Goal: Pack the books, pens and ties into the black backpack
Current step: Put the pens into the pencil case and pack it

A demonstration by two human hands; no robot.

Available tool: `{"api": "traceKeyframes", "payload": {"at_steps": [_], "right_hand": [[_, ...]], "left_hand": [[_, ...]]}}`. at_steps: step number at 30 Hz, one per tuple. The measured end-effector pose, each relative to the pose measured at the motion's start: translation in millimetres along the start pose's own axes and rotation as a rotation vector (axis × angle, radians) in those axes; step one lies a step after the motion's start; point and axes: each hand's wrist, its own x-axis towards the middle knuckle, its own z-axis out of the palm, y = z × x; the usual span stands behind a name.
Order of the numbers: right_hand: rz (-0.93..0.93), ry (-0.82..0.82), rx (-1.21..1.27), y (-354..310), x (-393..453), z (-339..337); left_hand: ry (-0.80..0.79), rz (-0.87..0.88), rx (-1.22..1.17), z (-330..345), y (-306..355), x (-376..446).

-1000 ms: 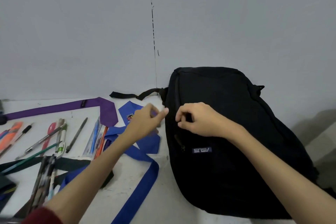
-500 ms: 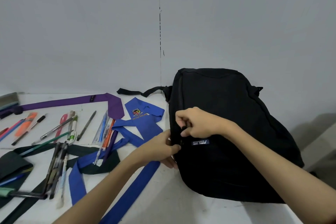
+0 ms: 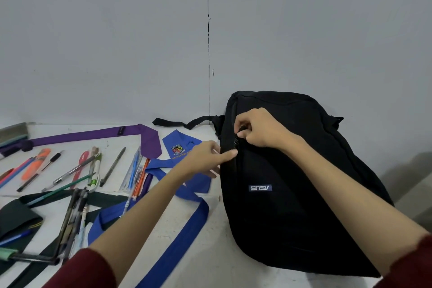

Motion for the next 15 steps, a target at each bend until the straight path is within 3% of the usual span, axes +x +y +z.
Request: {"api": "traceKeyframes", "payload": {"at_steps": [3,9,15], "right_hand": [[-0.012,0.041,-0.116,2,9,2],[0.131,0.377,-0.043,28,46,8],[0.099,0.337,0.110,31,67,2]], "left_hand": [[-0.077,0.030,-0.112,8,0,7],[-0.137,0.062,-0.053,-6,-7,10],[0.050,0.003,-0.073,-19,6,47]]}}
